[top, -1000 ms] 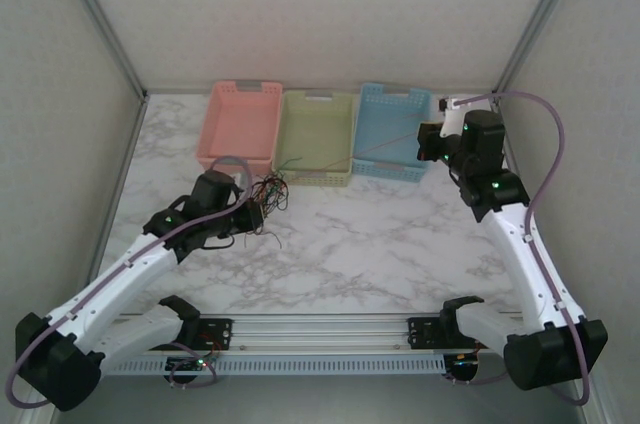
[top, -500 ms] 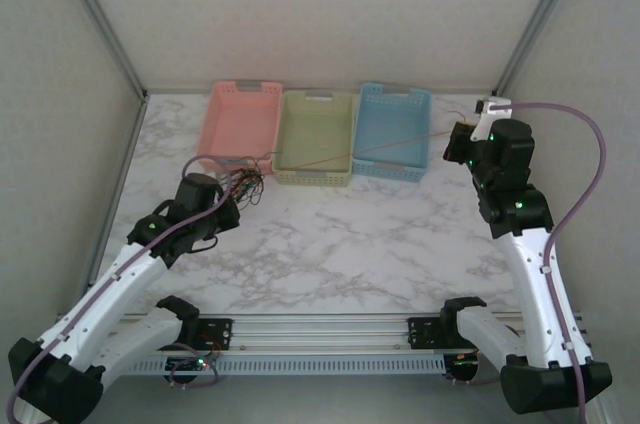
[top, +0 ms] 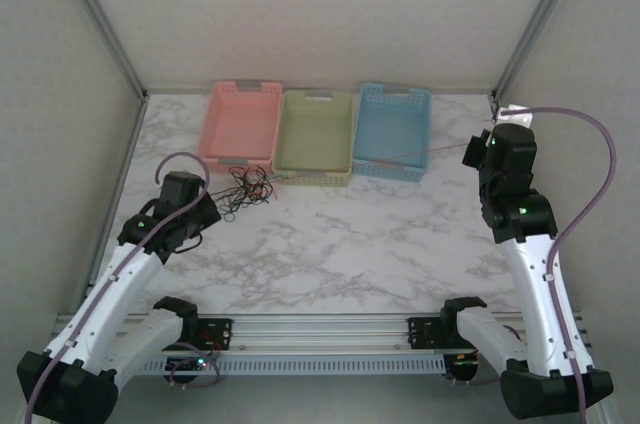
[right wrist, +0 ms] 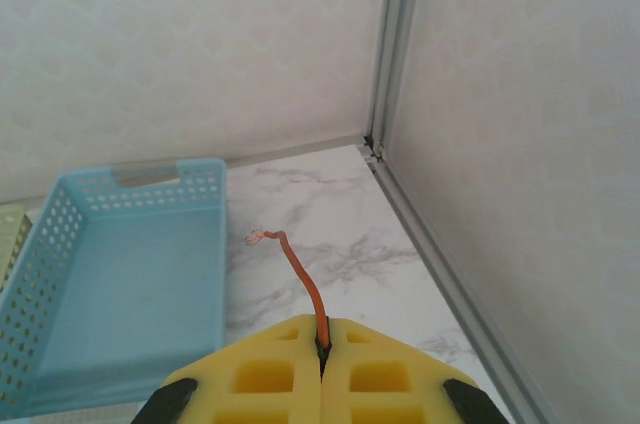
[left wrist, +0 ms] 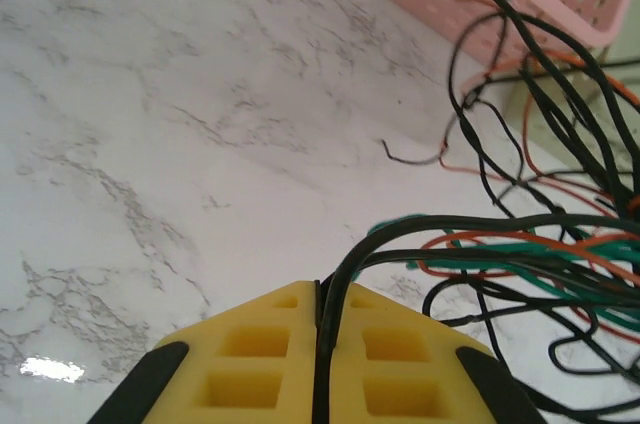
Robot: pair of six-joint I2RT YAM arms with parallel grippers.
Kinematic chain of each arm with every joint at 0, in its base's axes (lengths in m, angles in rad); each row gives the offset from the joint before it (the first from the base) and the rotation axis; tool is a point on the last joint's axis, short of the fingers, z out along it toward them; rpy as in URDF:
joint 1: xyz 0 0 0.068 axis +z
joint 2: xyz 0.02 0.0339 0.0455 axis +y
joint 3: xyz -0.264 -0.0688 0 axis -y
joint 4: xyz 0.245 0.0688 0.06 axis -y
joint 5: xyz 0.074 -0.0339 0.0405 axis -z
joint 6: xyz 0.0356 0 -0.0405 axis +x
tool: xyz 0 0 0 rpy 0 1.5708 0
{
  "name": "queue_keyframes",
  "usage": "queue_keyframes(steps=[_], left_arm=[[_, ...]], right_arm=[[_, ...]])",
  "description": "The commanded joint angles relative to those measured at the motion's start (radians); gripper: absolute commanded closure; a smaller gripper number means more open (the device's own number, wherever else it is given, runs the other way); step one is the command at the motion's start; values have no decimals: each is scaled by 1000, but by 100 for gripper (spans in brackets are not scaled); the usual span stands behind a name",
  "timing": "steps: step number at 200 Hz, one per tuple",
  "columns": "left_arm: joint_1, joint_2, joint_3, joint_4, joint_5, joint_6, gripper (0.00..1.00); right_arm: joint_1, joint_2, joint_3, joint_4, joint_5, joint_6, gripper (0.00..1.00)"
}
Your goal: Untangle the cables
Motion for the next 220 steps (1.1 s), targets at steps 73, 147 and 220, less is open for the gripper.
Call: queue_keyframes(steps=[73,147,220], left_arm=[[281,-52,140,-162,0,24,100],[328,-86,186,-173,115,82,100],[320,-93,164,-69,510,106,100]], right_arm=[[-21,15,3,-20,279,-90,100],[-33,23,-24,-40,99,-33,100],[-6,41,-143,34,-659,167,100]])
